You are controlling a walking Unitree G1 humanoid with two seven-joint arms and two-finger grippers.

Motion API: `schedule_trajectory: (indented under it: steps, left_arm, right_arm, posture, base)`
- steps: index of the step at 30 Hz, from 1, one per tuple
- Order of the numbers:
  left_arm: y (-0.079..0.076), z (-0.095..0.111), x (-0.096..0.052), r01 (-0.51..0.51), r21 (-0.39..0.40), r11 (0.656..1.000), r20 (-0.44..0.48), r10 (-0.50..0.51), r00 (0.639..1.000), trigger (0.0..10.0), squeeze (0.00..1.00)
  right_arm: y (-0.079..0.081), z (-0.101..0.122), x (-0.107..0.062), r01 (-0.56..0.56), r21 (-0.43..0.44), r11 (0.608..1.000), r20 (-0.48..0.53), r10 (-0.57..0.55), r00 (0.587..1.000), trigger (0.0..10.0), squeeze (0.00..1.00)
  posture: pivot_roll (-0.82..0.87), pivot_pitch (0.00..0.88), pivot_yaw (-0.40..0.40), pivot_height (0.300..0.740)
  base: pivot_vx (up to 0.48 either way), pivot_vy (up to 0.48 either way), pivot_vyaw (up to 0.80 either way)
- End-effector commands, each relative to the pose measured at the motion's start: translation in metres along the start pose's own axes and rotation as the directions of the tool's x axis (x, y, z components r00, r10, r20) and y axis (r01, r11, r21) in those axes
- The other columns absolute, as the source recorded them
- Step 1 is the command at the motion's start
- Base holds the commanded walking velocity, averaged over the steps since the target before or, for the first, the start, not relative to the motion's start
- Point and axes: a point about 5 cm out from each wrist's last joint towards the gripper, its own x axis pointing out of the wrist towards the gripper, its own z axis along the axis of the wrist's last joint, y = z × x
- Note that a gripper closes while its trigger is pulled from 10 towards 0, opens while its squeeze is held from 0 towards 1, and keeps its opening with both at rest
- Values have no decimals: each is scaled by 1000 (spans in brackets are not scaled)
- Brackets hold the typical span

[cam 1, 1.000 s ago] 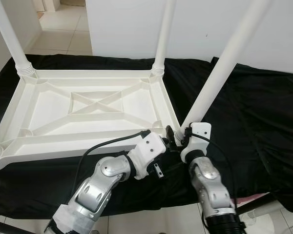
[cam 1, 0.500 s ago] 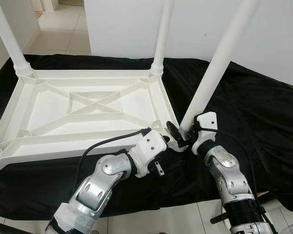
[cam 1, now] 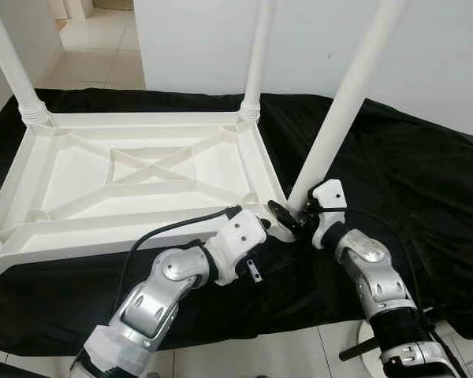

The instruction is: Building children table

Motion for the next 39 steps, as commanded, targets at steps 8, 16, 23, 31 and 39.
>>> schedule_trajectory:
  steps: [8,16,23,31,39]
  left_arm:
    - [-1,0,1,3,0,1000,-3,-3,1000,10000,0]
    - [-1,-1,1,3,2,1000,-8,-3,1000,10000,0]
    - [-1,-1,0,0,-1,1000,-9,0,1000,10000,0]
    - [-1,-4,0,-9,-12,1000,-23,9,1000,10000,0]
    - [7,-8,-2,-61,-40,997,-54,59,997,10000,0]
  right_arm:
    - [1,-9,-5,-14,-8,1000,-36,14,999,10000,0]
    - [0,-10,-7,61,24,998,-26,-60,998,10000,0]
    - [13,-3,-2,217,62,974,0,-218,976,10000,0]
    - [30,-3,-1,383,130,915,-20,-383,923,10000,0]
    - [36,-4,-7,574,186,797,-64,-573,817,10000,0]
  posture:
    - [-38,76,-72,740]
    - [-41,82,-70,740]
    - [-42,87,-74,740]
    - [-43,90,-74,740]
    - [-35,91,-81,740]
  base:
    - [0,0,0]
    - [0,0,0]
    - [0,0,0]
    - [0,0,0]
    - [0,0,0]
